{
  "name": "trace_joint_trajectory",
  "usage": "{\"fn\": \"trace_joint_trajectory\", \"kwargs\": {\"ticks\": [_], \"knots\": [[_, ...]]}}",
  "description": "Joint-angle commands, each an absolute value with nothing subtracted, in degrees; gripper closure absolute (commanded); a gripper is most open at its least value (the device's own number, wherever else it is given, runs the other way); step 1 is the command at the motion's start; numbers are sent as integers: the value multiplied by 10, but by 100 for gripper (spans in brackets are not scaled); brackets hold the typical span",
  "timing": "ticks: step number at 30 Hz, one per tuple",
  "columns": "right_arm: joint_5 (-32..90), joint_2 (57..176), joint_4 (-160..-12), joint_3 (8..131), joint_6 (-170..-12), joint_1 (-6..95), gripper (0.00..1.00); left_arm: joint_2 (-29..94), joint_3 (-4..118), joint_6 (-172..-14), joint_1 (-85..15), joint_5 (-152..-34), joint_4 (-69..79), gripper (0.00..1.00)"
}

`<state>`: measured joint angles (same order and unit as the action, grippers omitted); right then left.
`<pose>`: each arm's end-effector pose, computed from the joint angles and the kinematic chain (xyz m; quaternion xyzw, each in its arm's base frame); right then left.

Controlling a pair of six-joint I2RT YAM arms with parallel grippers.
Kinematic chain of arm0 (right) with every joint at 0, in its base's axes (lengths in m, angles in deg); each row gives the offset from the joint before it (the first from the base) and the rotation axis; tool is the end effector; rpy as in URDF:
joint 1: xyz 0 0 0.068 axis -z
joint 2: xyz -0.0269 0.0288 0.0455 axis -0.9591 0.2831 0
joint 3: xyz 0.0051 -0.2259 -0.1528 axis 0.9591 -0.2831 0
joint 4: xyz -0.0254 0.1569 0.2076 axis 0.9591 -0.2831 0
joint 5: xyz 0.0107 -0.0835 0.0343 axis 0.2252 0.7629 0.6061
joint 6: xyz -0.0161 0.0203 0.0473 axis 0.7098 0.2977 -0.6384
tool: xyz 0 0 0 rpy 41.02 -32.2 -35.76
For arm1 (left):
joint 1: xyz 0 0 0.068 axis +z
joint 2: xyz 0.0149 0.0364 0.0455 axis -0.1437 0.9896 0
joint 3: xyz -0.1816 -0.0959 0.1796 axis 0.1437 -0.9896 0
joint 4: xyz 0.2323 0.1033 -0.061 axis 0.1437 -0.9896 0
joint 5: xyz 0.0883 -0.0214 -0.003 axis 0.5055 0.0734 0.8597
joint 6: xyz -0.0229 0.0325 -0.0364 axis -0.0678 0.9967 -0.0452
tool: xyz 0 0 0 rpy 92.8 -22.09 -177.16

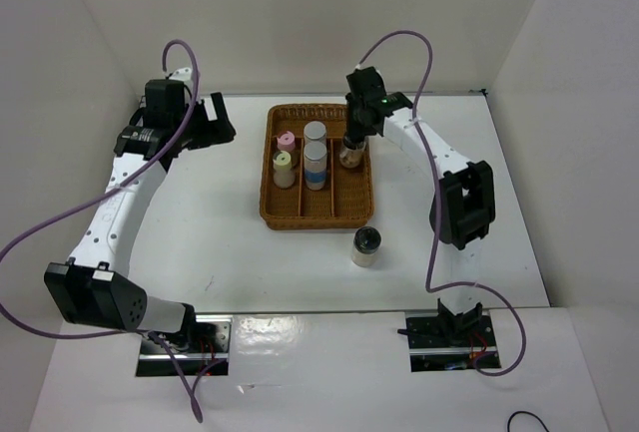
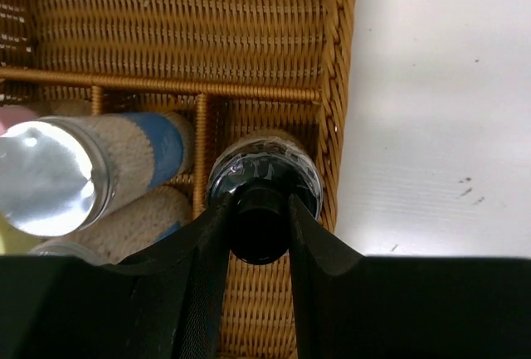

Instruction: Organize the condiment bottles

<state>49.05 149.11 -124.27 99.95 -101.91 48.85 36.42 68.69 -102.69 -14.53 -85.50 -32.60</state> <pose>0.4142 0.1820 0.3041 -0.0162 0.9229 0.0406 0.3826 0.3025 -0.0335 0.3955 -0.1106 0.8635 -0.1211 0.4770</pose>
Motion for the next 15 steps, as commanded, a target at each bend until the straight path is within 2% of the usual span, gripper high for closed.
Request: {"fn": "trace_joint_trajectory", "kwargs": {"ticks": [1, 5, 9, 10, 11, 15], "knots": [[487, 1505, -1215, 1041, -1009, 484, 100, 350, 684, -1018, -136, -875, -309, 0], [504, 1531, -1203, 1041, -1003, 484, 100, 361, 679, -1018, -131, -880, -309, 0], [497, 1546, -1203, 1046, -1003, 484, 88, 373, 685, -1018, -131, -880, -304, 0], [497, 1546, -1203, 1046, -1003, 484, 81, 373, 685, -1018, -131, -880, -304, 0], [497, 1546, -1203, 1046, -1003, 484, 62, 378, 685, -1013, -131, -885, -304, 0], [492, 1518, -1203, 1027, -1003, 484, 24, 378, 685, -1013, -131, -890, -304, 0]]}}
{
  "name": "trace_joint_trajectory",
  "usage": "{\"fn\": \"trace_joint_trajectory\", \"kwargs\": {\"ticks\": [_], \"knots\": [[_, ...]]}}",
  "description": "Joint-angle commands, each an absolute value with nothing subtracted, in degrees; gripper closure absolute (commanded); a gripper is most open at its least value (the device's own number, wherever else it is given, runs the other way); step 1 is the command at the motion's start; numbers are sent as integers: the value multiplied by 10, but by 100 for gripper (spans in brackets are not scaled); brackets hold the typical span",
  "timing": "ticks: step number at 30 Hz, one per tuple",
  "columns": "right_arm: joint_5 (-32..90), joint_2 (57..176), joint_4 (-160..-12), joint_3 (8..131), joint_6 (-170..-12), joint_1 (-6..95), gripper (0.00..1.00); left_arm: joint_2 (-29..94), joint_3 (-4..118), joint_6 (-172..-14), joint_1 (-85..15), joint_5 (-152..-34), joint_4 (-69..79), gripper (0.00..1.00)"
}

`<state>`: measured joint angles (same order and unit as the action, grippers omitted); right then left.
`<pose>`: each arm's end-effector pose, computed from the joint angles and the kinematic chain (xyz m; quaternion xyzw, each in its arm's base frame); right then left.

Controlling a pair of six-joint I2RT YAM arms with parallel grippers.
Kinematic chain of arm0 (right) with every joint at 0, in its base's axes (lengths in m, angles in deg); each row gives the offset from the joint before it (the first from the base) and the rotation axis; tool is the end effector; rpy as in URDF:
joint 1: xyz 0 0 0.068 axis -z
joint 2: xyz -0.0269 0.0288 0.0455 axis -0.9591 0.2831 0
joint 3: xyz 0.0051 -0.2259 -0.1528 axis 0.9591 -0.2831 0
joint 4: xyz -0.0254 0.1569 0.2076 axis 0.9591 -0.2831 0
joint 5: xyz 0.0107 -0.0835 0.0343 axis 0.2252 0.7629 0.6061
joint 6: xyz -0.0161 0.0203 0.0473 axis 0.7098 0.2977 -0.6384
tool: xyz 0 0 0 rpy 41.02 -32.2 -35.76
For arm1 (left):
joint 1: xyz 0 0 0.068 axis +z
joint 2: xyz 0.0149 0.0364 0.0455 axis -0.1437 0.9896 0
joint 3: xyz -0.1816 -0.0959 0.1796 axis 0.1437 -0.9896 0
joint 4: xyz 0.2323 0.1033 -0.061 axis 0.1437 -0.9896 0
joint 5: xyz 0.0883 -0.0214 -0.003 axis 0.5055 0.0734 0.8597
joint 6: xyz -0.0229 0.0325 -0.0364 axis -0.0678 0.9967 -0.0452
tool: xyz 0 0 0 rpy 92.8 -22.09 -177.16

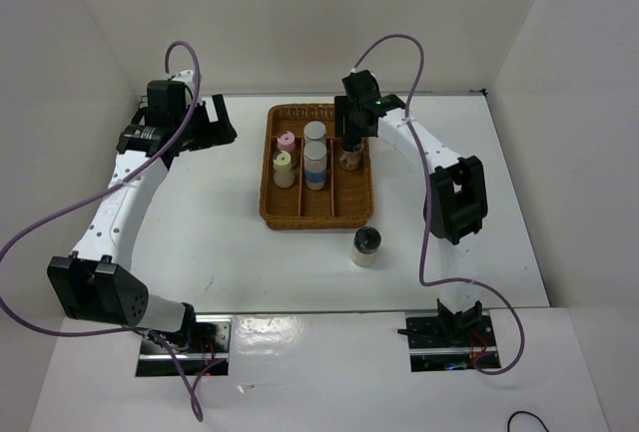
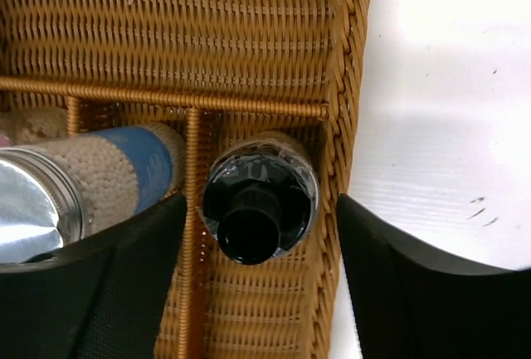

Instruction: Organize the condiment bottles

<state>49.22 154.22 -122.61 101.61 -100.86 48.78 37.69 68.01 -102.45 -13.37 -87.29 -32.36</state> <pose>0.4320 0.1908 0.2762 -0.0267 0.9281 0.0304 0.3701 0.3095 -0.0291 0.3855 -0.1111 0.8706 -0.1257 0.4625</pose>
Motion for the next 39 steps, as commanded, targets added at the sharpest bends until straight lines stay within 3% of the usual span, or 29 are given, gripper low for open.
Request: {"fn": "trace_joint_trajectory", "kwargs": {"ticks": [1, 4, 16, 22, 26, 39], "knots": [[492, 1509, -1203, 1020, -1003, 484, 21, 378, 685, -1013, -131, -890, -304, 0], [503, 1463, -1214, 998, -1010, 479, 14, 378, 680, -1013, -131, -896, -304, 0], [538, 1177, -1309, 744, -1101, 387, 13, 352, 601, -1023, -131, -951, -298, 0], [482, 1050, -1309, 599, -1201, 370, 24, 340, 573, -1023, -131, -956, -304, 0], [471, 1027, -1335, 569, -1219, 352, 33, 335, 568, -1018, -131, -962, -304, 0], [524, 1074, -1389, 579, -1263, 268, 39, 335, 563, -1013, -131, -967, -304, 0]]}}
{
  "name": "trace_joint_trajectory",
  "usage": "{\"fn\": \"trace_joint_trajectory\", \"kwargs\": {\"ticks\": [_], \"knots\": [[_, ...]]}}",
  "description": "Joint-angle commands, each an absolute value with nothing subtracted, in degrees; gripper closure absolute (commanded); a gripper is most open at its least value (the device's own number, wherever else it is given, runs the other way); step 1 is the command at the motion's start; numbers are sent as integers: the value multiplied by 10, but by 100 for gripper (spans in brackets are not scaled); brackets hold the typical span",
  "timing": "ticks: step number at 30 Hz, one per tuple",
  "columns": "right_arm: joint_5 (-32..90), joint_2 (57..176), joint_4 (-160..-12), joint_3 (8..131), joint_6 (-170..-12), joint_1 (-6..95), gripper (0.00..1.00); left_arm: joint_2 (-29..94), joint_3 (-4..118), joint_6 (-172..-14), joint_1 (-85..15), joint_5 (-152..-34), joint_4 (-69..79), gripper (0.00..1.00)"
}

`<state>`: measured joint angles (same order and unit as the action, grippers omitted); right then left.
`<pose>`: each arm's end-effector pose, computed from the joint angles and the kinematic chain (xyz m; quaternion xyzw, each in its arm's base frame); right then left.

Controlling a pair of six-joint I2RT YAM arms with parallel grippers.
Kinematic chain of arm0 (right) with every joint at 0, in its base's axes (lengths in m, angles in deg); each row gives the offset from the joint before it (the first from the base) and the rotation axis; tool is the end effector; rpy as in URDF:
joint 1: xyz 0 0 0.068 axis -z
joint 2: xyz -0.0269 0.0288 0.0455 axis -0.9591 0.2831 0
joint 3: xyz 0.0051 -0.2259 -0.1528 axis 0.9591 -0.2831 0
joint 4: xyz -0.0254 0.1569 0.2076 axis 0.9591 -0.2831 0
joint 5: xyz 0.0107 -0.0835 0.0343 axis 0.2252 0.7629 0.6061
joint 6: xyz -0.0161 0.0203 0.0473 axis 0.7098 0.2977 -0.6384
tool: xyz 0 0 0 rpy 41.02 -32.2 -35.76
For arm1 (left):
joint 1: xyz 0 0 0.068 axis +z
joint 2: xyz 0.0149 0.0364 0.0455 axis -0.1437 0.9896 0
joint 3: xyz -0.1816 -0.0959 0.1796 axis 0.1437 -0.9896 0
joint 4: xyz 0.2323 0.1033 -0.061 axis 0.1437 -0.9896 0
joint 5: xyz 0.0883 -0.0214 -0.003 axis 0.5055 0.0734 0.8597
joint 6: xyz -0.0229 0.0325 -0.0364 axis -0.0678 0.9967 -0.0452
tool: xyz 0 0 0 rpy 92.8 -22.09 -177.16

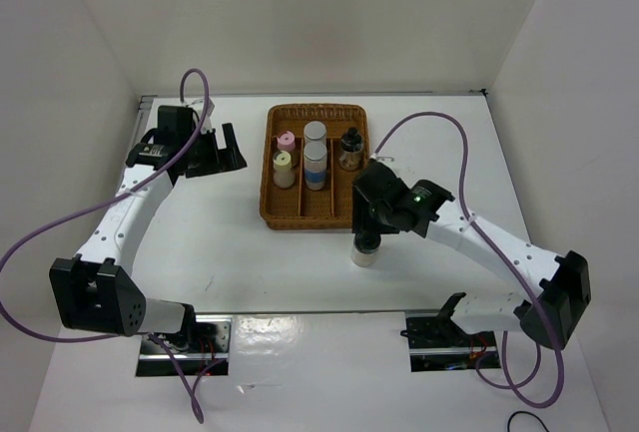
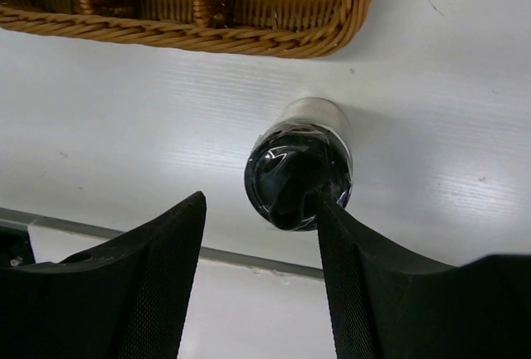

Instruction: Organize the condiment bottles

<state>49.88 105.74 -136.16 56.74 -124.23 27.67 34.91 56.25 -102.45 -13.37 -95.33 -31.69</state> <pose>0.1728 0.1664 0.2982 -0.0172 0.9549 0.1061 0.2769 0.2947 -0.0327 0.3321 -0.0877 0.9030 -0.1735 0.3832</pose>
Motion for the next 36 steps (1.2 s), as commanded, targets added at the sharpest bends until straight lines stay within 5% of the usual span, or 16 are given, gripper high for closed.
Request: {"fn": "trace_joint_trajectory", "kwargs": {"ticks": [1, 24, 36], "knots": [[529, 1080, -1389, 579, -1270, 263, 39, 335, 563, -1013, -131, -967, -304, 0], [553, 1124, -1396, 579, -1288, 245, 59, 356, 563, -1008, -131, -962, -304, 0], [553, 1129, -1403, 579, -1294, 245, 93, 361, 563, -1008, -131, -962, -304, 0]]}}
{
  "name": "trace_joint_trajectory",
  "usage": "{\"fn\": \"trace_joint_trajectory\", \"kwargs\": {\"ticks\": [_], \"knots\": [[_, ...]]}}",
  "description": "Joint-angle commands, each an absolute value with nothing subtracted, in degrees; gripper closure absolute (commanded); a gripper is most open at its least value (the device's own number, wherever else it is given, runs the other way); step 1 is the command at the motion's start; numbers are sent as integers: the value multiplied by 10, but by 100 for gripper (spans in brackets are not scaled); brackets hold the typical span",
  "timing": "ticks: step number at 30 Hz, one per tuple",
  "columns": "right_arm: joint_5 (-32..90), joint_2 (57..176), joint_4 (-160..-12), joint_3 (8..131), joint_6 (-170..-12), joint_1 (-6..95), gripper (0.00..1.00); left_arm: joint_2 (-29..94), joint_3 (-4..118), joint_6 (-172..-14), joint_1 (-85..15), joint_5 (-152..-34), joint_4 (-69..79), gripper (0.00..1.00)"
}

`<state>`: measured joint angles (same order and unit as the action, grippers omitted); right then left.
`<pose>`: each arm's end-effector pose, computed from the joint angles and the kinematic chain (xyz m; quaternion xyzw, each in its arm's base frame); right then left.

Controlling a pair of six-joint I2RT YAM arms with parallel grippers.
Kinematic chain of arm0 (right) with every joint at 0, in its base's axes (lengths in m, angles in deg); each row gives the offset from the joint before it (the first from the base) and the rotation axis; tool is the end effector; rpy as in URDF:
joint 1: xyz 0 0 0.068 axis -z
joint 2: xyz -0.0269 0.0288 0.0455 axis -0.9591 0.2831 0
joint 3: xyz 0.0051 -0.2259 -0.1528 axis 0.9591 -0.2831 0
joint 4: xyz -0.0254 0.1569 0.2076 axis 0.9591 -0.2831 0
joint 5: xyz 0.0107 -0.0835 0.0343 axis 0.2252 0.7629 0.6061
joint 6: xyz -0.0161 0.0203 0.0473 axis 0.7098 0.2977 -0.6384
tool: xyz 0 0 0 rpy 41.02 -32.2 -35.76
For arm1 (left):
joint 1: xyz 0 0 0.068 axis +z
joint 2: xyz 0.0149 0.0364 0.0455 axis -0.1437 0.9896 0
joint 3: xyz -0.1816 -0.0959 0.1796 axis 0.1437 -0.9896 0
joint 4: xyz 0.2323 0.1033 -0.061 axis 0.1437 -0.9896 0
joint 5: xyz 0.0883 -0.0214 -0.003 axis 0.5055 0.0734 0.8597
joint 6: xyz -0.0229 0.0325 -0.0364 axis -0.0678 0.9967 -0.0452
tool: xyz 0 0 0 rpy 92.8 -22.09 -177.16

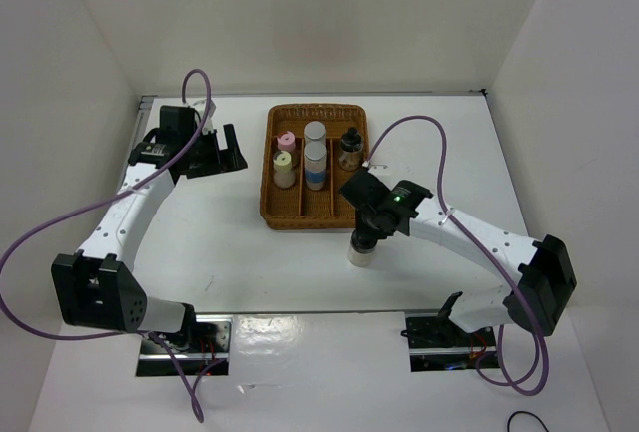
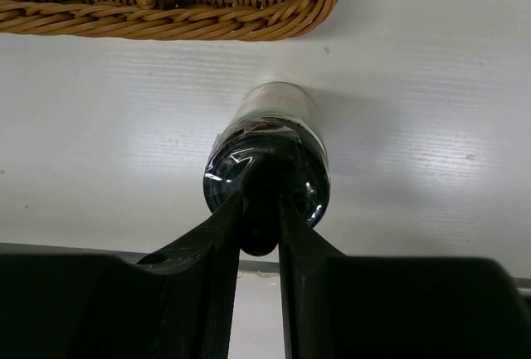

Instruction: Organize the condiment bottles

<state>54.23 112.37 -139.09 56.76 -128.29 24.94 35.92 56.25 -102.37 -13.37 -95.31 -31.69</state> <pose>0.1762 0.1836 0.2701 -0.0086 0.9695 0.0365 0.2423 0.2985 -0.0330 0.3272 -0.0884 0.9065 -0.1716 0.3755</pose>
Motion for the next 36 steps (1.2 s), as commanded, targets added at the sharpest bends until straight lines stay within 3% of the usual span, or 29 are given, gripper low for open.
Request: {"fn": "trace_joint_trajectory", "kwargs": {"ticks": [1, 6, 17, 27, 36], "knots": [[553, 1129, -1409, 590, -1294, 245, 93, 361, 563, -1008, -131, -962, -304, 0], [543, 1124, -1436, 653, -1283, 245, 98, 361, 568, -1008, -131, -962, -304, 0], [567, 1156, -1471, 816, -1201, 252, 98, 372, 579, -1002, -131, -962, -309, 0], [543, 1190, -1390, 859, -1122, 379, 97, 377, 579, -1002, -131, -956, -309, 0], [529, 1256, -1337, 905, -1084, 393, 96, 397, 596, -1002, -126, -951, -309, 0]]}}
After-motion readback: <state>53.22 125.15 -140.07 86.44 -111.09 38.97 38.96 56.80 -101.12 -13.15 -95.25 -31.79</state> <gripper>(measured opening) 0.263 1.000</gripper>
